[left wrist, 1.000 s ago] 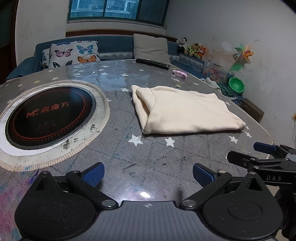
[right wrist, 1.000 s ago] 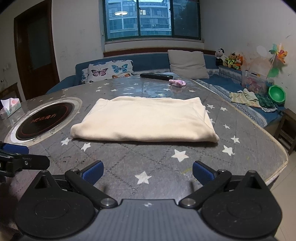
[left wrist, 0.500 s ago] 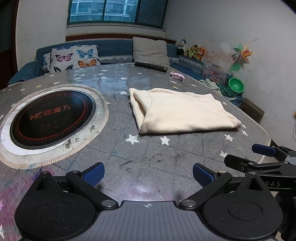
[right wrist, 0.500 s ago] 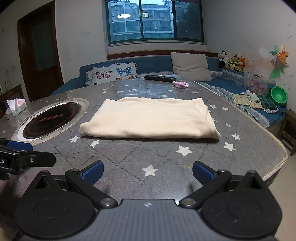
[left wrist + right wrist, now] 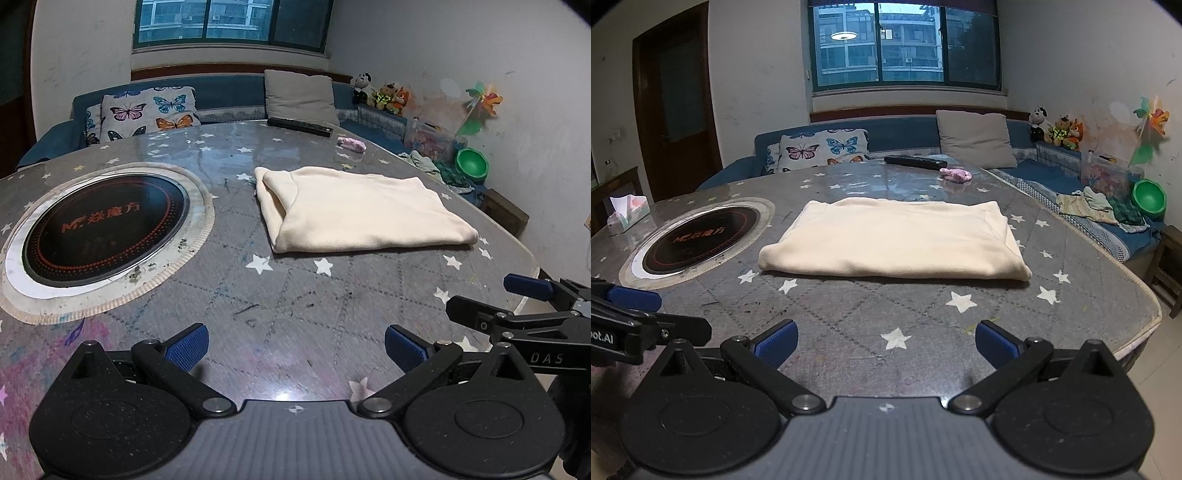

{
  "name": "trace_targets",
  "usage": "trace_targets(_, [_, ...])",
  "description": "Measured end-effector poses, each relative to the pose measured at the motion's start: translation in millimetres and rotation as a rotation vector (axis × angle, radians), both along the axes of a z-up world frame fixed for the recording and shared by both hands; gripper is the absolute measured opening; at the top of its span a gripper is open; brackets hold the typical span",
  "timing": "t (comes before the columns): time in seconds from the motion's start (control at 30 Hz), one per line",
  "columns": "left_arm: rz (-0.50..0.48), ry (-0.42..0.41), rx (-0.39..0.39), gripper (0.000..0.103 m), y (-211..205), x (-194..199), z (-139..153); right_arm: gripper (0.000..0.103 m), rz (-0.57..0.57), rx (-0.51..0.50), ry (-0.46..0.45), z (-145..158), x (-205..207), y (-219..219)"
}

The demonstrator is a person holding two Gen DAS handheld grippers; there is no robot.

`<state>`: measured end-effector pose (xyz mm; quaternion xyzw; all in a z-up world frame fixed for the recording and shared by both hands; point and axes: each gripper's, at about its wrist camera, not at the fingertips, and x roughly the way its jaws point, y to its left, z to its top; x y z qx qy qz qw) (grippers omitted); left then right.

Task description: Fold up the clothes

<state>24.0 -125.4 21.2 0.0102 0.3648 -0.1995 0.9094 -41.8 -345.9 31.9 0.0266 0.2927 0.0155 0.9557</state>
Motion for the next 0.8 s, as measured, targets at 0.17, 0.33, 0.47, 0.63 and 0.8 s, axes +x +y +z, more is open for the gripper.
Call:
trace_targets(0.17, [-0.003, -0.004, 0.012, 0.103, -4, -1, 2, 0.103, -0.002, 0.003, -0.001, 1, -1, -1])
trace_targets(0.33, [-0.006, -0.001, 0.02, 0.103, -6, 3, 2, 0.103, 0.0, 0.005, -0.001, 2, 2, -2])
trace_targets(0.47, [-0.01, 0.004, 0.026, 0.103, -8, 7, 2, 0.103, 0.001, 0.005, 0.004, 1, 5, -1])
trace_targets(0.63, [-0.014, 0.012, 0.032, 0.103, -9, 13, 1, 0.103, -0.003, 0.005, 0.015, 0, 11, -1])
trace_targets(0.8, [-0.018, 0.02, 0.037, 0.103, -12, 22, 1, 0.103, -0.001, 0.003, 0.022, 0, 19, -1])
